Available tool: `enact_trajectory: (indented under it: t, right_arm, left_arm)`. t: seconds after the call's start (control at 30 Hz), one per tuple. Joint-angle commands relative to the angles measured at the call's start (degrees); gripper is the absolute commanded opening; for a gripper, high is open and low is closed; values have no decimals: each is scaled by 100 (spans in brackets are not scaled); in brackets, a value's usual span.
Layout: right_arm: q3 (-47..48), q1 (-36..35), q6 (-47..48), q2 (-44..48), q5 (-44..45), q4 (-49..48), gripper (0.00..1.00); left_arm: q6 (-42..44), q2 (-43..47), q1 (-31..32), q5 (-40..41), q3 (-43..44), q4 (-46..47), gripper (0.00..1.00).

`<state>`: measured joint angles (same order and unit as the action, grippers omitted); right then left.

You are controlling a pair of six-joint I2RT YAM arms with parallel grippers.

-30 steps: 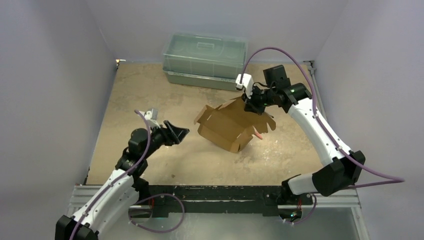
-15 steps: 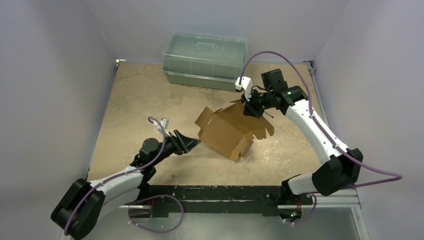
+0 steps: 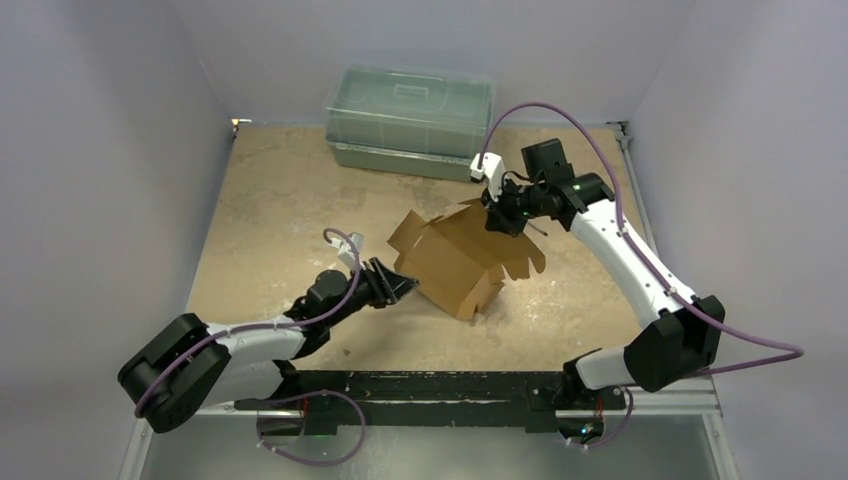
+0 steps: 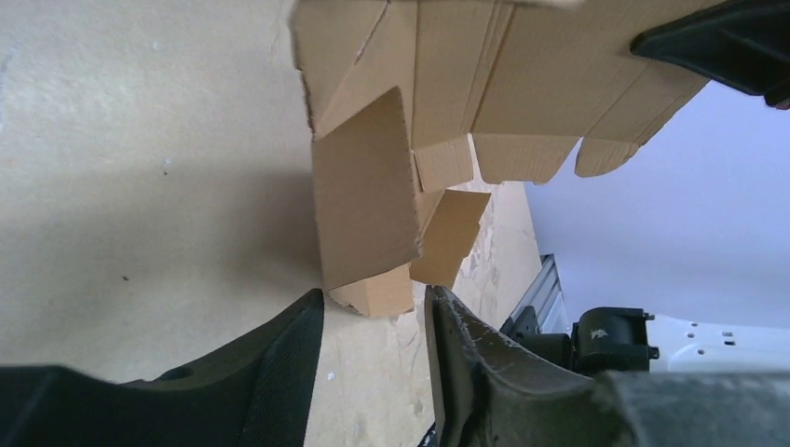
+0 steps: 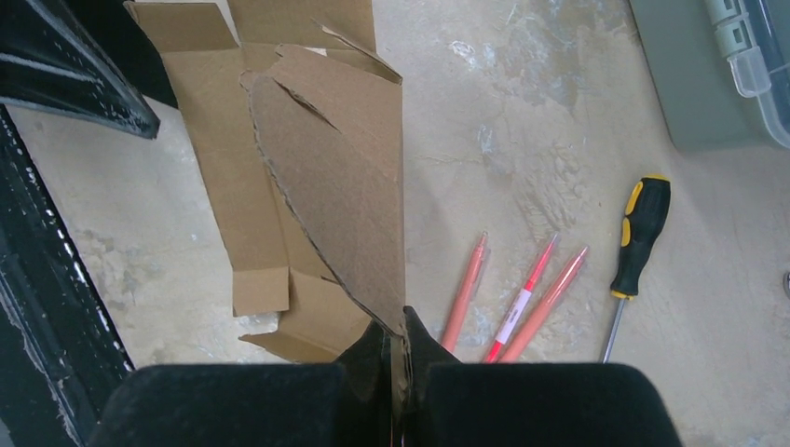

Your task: Fold the paper box

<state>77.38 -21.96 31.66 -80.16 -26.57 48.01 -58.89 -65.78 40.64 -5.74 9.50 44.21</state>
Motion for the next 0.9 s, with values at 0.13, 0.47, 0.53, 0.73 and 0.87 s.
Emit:
enact_trajectory:
  t: [0.13,0.47,0.53,0.73,0.87]
  right_arm:
    - [-26,2,-127,88,-190,-198,0]
    - [-430,-60,210,302,-1137,-98,0]
    - [-521,-85,215,332,-1216,-151,0]
    - [-740,-110,-79,296,-1018,-521,0]
    - [-863,-114,-301,241,-979,-727,0]
  left_arm:
    - [-223,-637,582,839,461,302,24]
    - [-598,-903,630,1256,1015,-496,6]
    - [-736,-1022,631,1274,1305,-1048,5]
    - [-1007,-1255,647,1302,1586,-1525,4]
    - [-1063,-1335,647,1266,1724,-1687,8]
